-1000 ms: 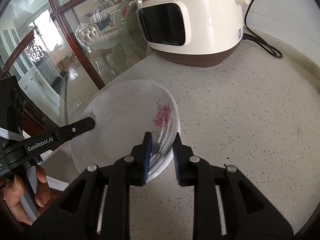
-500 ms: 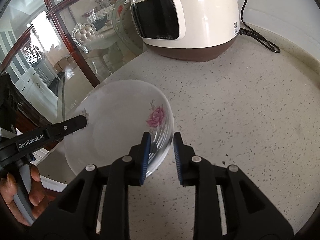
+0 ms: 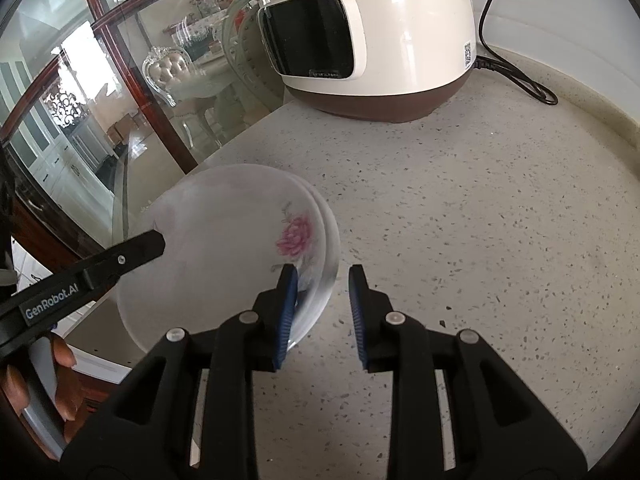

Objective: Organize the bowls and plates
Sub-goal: 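Lower the rose plate onto the stack and open both tools, then move both tools toward the white bowls by the tiled wall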

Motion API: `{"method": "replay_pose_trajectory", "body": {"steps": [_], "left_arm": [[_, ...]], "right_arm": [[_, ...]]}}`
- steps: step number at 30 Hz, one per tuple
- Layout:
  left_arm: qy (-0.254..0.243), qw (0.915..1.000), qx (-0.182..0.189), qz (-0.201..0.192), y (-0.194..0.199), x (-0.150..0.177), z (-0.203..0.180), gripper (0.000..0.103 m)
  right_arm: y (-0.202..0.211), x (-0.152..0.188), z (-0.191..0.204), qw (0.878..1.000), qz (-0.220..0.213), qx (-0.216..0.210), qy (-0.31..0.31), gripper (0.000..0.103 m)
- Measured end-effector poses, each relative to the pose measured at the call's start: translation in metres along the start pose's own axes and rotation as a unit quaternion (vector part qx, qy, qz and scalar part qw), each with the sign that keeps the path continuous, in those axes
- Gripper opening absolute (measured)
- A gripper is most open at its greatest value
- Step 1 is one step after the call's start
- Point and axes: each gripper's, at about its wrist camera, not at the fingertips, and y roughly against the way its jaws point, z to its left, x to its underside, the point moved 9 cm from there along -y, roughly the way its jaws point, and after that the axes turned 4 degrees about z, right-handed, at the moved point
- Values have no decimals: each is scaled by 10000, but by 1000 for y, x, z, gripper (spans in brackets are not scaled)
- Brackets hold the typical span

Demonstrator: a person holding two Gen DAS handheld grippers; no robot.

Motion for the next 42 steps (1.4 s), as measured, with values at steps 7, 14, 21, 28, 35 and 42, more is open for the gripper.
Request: {"method": "replay_pose_trajectory", "body": {"steps": [7,14,21,28,35,42], "left_arm": [[47,10000,-32,-63,3,-1,5,44],[26,9995,-137,-280,15,-3,-1,51],[-1,9988,-26,-488,25,-3,-14,56],[-308,9973,214,-630,28,-6,-46,57],[-546,9951,653,-501,20,-4,-89,57],[-906,9901,907,-573,16,-3,-134,57]], "right_arm": [[0,0,-2,10000,20,54,-42,32],[17,-5,-10,9996,-214,43,-172,60],[38,-10,-23,9985,-413,306,-182,62],[50,-6,-45,9964,-545,517,-399,62],[77,-5,-92,9904,-745,995,-597,65],[102,-8,-141,9824,-959,1297,-943,66]]}}
